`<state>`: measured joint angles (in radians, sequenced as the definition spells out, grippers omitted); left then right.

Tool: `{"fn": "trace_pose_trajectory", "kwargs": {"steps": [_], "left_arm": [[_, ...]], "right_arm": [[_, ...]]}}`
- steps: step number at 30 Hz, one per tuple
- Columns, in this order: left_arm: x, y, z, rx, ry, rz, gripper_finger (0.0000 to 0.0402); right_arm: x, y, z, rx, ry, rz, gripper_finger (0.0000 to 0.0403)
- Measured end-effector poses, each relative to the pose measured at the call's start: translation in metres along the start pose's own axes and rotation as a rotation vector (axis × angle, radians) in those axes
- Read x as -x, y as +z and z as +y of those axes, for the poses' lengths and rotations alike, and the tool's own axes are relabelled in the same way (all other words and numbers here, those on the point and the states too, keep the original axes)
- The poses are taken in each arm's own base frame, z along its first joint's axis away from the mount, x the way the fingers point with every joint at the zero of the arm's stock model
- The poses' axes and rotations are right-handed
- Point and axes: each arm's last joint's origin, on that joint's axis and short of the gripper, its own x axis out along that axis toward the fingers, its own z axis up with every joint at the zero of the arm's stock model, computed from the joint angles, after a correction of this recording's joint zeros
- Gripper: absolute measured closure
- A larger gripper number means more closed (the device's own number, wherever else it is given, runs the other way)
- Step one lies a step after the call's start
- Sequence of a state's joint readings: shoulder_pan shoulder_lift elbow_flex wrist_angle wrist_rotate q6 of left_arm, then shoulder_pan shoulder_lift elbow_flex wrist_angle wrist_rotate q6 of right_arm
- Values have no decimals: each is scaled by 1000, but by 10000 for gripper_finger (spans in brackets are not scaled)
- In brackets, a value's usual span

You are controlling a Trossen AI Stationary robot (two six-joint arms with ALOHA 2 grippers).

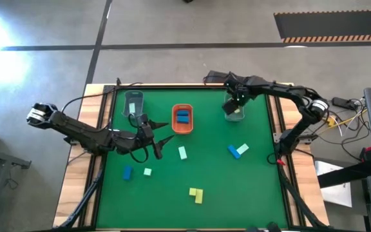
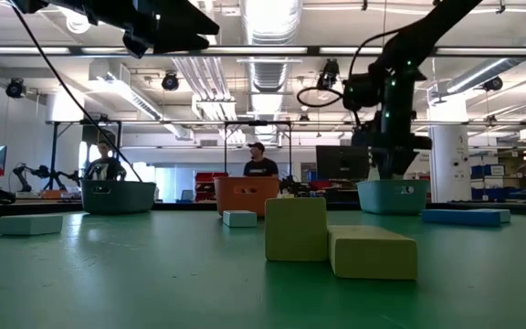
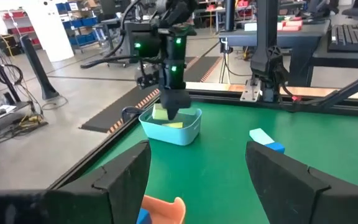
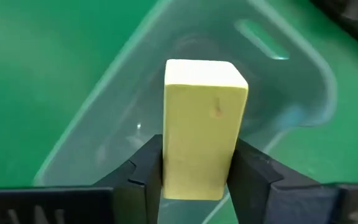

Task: Sort & place blocks by color
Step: Put the yellow wooden block into the green bin, then put the light blue wooden block into the gray bin

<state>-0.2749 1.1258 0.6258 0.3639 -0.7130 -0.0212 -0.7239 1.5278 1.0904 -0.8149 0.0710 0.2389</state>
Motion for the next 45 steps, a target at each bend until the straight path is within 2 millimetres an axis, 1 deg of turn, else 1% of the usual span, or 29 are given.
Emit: {"fn": "trace_pose_trajectory", "kwargs": {"steps": [1, 4, 7, 9, 12, 17, 25, 31, 34, 38, 43, 45], "left_arm": [[0, 0, 0, -1, 0, 1, 155], [-1, -2, -1, -4, 0, 6, 155], [-1, -1, -1, 0, 0, 4, 155], [-1, -1, -1, 3, 0, 5, 155], [-1, -3, -1, 31, 0, 16, 155], [0, -13, 0, 99, 3, 39, 155], [3, -37, 3, 264, 18, 92, 155], [5, -52, 6, 358, 35, 126, 155], [6, -55, 7, 377, 39, 133, 155], [6, -55, 7, 376, 39, 134, 155], [6, -55, 7, 374, 41, 136, 155], [6, -56, 8, 385, 74, 136, 155]], "right_arm": [[-2, 1, -1, -15, -13, -3, 258], [-3, 2, -1, -26, -35, -6, 196], [1, 3, -1, -17, -28, -26, 143], [8, 4, -1, -20, -22, -52, 120], [21, 3, 1, -31, -9, -94, 102], [46, -8, 13, -7, 37, -199, 104], [75, -38, 58, 132, 212, -448, 129], [79, -63, 86, 249, 348, -596, 144], [77, -71, 94, 281, 393, -639, 151], [74, -77, 99, 306, 417, -663, 158], [69, -77, 100, 315, 411, -658, 164], [69, -76, 101, 343, 407, -677, 166]]}}
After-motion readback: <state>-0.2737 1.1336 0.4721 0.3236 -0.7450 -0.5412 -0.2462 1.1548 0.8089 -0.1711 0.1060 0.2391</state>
